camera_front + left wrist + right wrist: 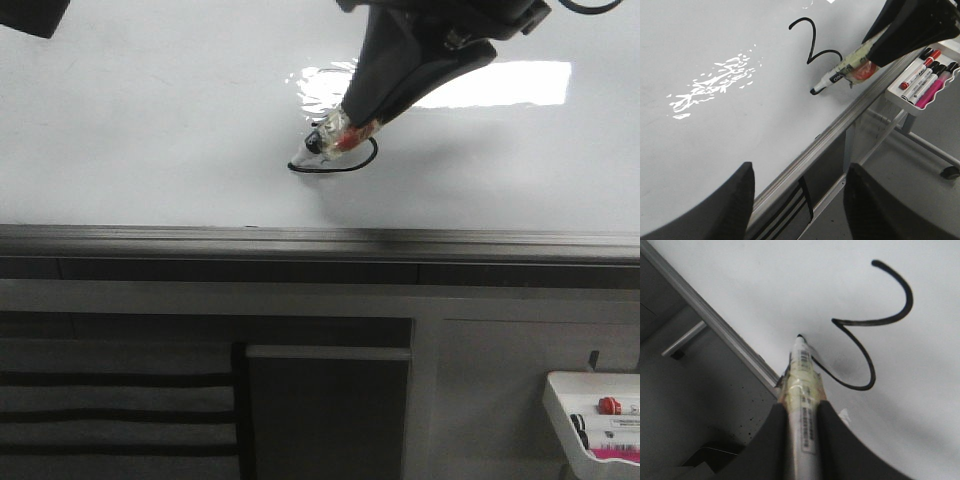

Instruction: Write number 3 on whiteboard

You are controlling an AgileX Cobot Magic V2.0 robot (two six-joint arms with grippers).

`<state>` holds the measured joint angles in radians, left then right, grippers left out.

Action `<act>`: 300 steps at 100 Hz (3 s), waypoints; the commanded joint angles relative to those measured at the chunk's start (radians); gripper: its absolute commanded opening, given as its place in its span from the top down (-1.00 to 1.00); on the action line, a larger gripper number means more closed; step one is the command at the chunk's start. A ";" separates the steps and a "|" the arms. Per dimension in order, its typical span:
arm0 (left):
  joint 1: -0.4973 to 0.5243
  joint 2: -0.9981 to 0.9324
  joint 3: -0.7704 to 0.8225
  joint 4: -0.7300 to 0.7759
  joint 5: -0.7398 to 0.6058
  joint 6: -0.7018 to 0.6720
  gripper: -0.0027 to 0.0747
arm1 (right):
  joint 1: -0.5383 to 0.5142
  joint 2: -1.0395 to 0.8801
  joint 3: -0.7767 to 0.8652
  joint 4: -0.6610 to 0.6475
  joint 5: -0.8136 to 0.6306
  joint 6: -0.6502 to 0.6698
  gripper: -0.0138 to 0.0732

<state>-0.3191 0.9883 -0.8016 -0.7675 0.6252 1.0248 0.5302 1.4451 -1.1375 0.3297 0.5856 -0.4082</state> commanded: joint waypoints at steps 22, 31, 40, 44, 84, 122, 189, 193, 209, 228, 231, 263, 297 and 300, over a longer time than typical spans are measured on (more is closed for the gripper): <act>-0.023 -0.011 -0.081 -0.019 0.071 0.044 -0.01 | 0.079 -0.277 -0.045 0.001 0.118 -0.322 0.81; -0.054 0.000 -0.125 -0.012 0.152 0.084 -0.01 | 0.083 -0.329 -0.045 0.001 0.164 -0.452 0.81; -0.097 0.026 -0.165 0.005 0.198 0.095 -0.01 | 0.083 -0.346 -0.045 0.001 0.182 -0.543 0.81; -0.122 0.039 -0.177 0.010 0.198 0.098 -0.01 | 0.083 -0.348 -0.045 0.001 0.184 -0.559 0.81; -0.352 0.186 -0.265 0.046 0.058 0.180 -0.01 | 0.137 -0.348 -0.045 0.001 0.186 -0.718 0.81; -0.419 0.302 -0.344 0.067 0.042 0.207 0.01 | 0.137 -0.348 -0.045 0.001 0.199 -0.718 0.81; -0.401 0.302 -0.352 0.071 0.043 0.194 0.90 | 0.100 -0.372 -0.047 -0.020 0.196 -0.667 0.04; -0.379 0.302 -0.352 0.073 0.043 0.164 0.92 | 0.075 -0.390 -0.051 -0.049 0.194 -0.624 0.03; -0.251 0.302 -0.343 0.118 0.047 -0.009 0.94 | -0.042 -0.480 -0.063 -0.139 0.182 -0.428 0.03; -0.056 0.288 -0.223 0.129 0.003 -0.107 0.94 | -0.167 -0.531 -0.063 -0.139 0.195 -0.372 0.03; -0.030 0.283 -0.188 0.118 -0.033 -0.110 0.94 | -0.178 -0.532 -0.063 -0.139 0.200 -0.367 0.03; 0.048 0.293 0.021 -0.124 -0.587 -0.116 0.94 | -0.197 -0.530 -0.063 -0.137 0.212 -0.324 0.03; 0.048 0.355 0.018 -0.209 -0.674 -0.116 0.94 | -0.197 -0.530 -0.063 -0.137 0.212 -0.324 0.03; 0.048 0.356 0.018 -0.214 -0.679 -0.116 0.94 | -0.197 -0.530 -0.063 -0.137 0.212 -0.324 0.03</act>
<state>-0.2741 1.3518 -0.7591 -0.9573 0.0142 0.9201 0.3395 0.9226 -1.1663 0.1873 0.8583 -0.7352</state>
